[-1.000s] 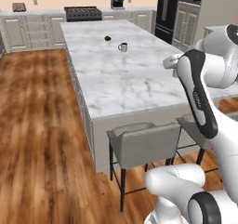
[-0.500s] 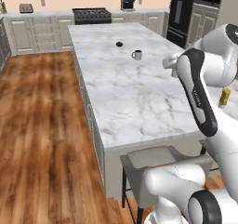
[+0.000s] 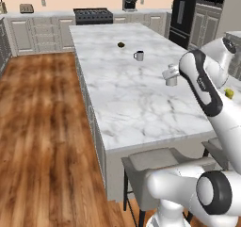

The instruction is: Move the mustard and shaker from the cabinet to the dining counter.

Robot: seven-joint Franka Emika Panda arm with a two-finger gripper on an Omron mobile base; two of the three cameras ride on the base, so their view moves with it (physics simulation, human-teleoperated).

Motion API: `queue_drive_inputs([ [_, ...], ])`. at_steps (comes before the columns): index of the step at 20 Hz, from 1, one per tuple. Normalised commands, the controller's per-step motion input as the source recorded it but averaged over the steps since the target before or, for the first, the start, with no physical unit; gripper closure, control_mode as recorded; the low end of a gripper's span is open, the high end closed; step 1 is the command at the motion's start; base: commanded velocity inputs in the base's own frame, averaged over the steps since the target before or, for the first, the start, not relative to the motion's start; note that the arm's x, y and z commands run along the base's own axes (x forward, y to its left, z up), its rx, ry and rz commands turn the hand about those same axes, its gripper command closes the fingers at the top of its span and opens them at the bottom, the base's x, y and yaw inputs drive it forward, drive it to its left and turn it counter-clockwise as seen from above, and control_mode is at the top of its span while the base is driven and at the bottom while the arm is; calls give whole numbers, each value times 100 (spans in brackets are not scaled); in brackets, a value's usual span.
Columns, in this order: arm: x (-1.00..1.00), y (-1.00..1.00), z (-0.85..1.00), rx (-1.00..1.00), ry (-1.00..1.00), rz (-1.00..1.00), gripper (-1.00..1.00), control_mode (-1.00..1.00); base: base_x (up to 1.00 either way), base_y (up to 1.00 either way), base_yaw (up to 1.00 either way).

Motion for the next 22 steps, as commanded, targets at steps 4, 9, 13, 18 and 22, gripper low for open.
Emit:
queue_drive_inputs([
  [4,94,-30,-86,2,6,37,100,-100,0,0,0],
  [9,65,-13,-80,0,-5,21,100,-100,0,0,0],
  [13,59,-1,-86,1,-1,18,100,-100,0,0,0],
  [18,41,-7,-64,4,0,9,100,-100,0,0,0],
  [22,38,-11,-57,7,0,3,100,-100,0,0,0],
])
